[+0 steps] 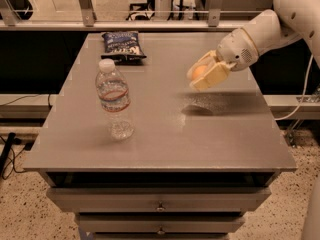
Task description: Move orange near water bottle
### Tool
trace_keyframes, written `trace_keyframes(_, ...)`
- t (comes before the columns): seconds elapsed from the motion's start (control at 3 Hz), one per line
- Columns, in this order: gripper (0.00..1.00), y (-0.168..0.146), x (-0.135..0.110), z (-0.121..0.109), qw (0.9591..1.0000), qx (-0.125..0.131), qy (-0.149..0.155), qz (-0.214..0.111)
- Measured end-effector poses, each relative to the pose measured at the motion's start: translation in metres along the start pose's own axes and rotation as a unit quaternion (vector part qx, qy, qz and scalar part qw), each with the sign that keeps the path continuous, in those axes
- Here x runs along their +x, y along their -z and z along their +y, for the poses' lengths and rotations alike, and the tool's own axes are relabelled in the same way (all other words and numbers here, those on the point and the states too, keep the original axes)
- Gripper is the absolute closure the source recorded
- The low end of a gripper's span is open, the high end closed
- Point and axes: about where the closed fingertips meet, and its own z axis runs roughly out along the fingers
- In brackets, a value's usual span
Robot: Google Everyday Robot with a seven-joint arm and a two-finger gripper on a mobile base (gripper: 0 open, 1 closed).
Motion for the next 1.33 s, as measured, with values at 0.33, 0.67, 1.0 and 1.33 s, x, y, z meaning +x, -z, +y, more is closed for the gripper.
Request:
trace_keyframes(0.33, 1.0, -0.018, -0.008, 0.032, 0.9982, -0.038, 0.038, -0.027)
trace_keyframes(0.67, 1.0, -0.038, -0.02, 0.062, 0.9937, -0.069, 0.07, -0.052)
trace_keyframes(1.0, 1.0, -0.059, -0.03, 0.086, 0.989, -0.091, 0.091, -0.072)
trace_keyframes(1.33, 1.0, -0.081, -0.038, 0.096, 0.9856, -0.097, 0.11, -0.085)
